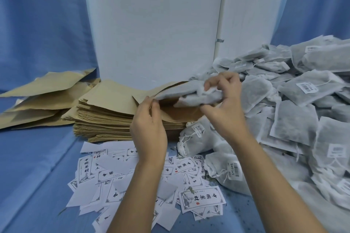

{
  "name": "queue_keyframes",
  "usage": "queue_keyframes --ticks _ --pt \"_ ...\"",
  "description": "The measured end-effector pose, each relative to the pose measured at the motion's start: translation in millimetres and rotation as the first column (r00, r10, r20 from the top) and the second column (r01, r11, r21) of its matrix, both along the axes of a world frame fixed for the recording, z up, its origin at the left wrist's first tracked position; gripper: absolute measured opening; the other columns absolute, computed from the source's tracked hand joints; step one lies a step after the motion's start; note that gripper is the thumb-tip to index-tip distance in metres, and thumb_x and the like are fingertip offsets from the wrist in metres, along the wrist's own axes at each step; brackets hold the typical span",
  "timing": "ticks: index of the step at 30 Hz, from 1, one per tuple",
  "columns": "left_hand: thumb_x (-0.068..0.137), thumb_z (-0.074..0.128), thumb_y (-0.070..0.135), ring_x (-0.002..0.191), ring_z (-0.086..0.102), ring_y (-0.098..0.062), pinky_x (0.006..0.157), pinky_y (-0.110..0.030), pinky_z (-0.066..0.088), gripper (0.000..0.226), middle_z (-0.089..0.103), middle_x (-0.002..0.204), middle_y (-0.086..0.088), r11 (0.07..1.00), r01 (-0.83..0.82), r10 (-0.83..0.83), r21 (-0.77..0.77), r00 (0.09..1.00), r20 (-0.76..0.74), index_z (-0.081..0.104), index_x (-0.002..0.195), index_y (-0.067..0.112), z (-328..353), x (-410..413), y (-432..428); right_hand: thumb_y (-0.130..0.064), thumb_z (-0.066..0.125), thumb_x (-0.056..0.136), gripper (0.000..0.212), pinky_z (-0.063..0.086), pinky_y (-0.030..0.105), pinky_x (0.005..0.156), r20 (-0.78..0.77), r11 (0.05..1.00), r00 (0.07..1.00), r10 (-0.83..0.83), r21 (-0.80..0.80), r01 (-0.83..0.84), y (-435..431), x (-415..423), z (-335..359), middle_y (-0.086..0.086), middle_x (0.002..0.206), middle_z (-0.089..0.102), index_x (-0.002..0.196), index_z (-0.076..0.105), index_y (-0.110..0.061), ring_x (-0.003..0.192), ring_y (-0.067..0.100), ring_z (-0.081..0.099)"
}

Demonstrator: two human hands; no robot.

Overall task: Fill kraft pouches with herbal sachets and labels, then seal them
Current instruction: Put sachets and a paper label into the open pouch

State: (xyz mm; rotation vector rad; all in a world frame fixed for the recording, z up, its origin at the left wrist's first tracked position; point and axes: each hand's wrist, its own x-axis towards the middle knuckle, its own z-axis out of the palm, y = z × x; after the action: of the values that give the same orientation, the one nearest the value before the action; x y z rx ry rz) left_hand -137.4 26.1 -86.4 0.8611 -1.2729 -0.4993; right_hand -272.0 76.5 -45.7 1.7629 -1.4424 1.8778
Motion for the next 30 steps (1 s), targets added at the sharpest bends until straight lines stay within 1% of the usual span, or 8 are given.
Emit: queue_keyframes --ticks 3,6,8,10,17,22,25,30 --pt "0.098 0.045 0.026 0.095 0.061 -0.030 0.079 -0.031 0.045 0.031 0.069 0.100 -0.013 1.000 0.002 -0.002 0.015 0.999 -0.049 0.068 0.108 0.007 2 3 -3 0.005 0.062 0.060 0.030 0.048 0.036 0.065 -0.290 0.977 0.934 -0.208 -0.025 0.210 -1 -1 -5 0.001 0.093 0.042 0.081 0.060 -0.015 0.085 0.019 0.045" --pt "0.098 0.046 0.028 0.095 0.062 -0.027 0.083 -0.034 0.048 0.032 0.070 0.101 -0.010 1.000 0.011 -0.010 0.020 0.998 -0.060 0.068 0.109 0.008 3 5 -3 0.003 0.062 0.059 0.027 0.036 0.026 0.042 -0.371 0.937 0.864 -0.342 -0.060 0.345 -1 3 -7 -0.001 0.086 0.045 0.082 0.058 -0.011 0.068 0.016 0.044" --pt "0.098 0.047 0.029 0.091 0.061 -0.011 0.080 -0.017 0.047 0.030 0.070 0.099 0.000 1.000 0.020 -0.020 -0.010 0.998 -0.052 0.069 0.107 0.011 2 5 -2 -0.002 0.057 0.056 0.024 0.033 0.024 0.040 -0.357 0.912 0.841 -0.407 -0.111 0.394 0 5 -7 -0.002 0.081 0.046 0.078 0.055 -0.010 0.063 0.017 0.043" --pt "0.097 0.048 0.030 0.087 0.057 0.000 0.074 -0.002 0.040 0.029 0.067 0.095 0.009 0.999 0.022 -0.024 -0.039 0.999 -0.031 0.069 0.106 0.012 1 5 -2 -0.002 0.055 0.053 0.023 0.033 0.026 0.040 -0.320 0.891 0.832 -0.454 -0.156 0.426 2 6 -6 0.001 0.077 0.048 0.075 0.054 -0.009 0.060 0.021 0.043" --pt "0.097 0.047 0.034 0.083 0.057 0.009 0.069 0.000 0.036 0.031 0.067 0.094 0.007 0.999 0.015 -0.016 -0.047 1.000 -0.008 0.069 0.103 0.013 1 -2 -2 0.010 0.057 0.051 0.025 0.022 0.022 0.039 -0.407 0.816 0.734 -0.543 -0.047 0.577 1 23 -8 0.006 0.069 0.048 0.070 0.052 -0.006 0.057 0.026 0.041" --pt "0.096 0.047 0.036 0.103 0.062 -0.016 0.083 -0.023 0.047 0.032 0.068 0.105 0.002 0.999 0.035 -0.033 -0.035 0.998 0.050 0.068 0.107 0.014 0 -5 1 0.008 0.053 0.065 0.023 0.007 0.023 0.045 -0.465 0.744 0.680 -0.567 0.065 0.665 -1 22 -13 0.000 0.075 0.036 0.077 0.047 -0.011 0.065 0.022 0.032" --pt "0.096 0.049 0.035 0.107 0.061 -0.015 0.081 -0.016 0.042 0.033 0.068 0.107 0.001 0.997 0.026 -0.018 -0.073 0.994 0.110 0.068 0.108 0.011 1 -10 6 0.007 0.053 0.068 0.025 0.012 0.028 0.046 -0.431 0.737 0.699 -0.570 0.107 0.667 -3 22 -12 0.005 0.081 0.044 0.081 0.044 -0.012 0.066 0.028 0.037" --pt "0.093 0.054 0.033 0.098 0.064 -0.012 0.075 -0.013 0.040 0.030 0.070 0.100 0.004 0.985 -0.002 0.035 -0.175 0.981 0.191 0.070 0.102 0.010 1 -17 15 -0.008 0.057 0.082 0.014 0.038 0.035 0.064 -0.356 0.825 0.855 -0.378 0.290 0.485 -10 23 -14 0.009 0.099 0.054 0.096 0.057 -0.006 0.082 0.028 0.054"
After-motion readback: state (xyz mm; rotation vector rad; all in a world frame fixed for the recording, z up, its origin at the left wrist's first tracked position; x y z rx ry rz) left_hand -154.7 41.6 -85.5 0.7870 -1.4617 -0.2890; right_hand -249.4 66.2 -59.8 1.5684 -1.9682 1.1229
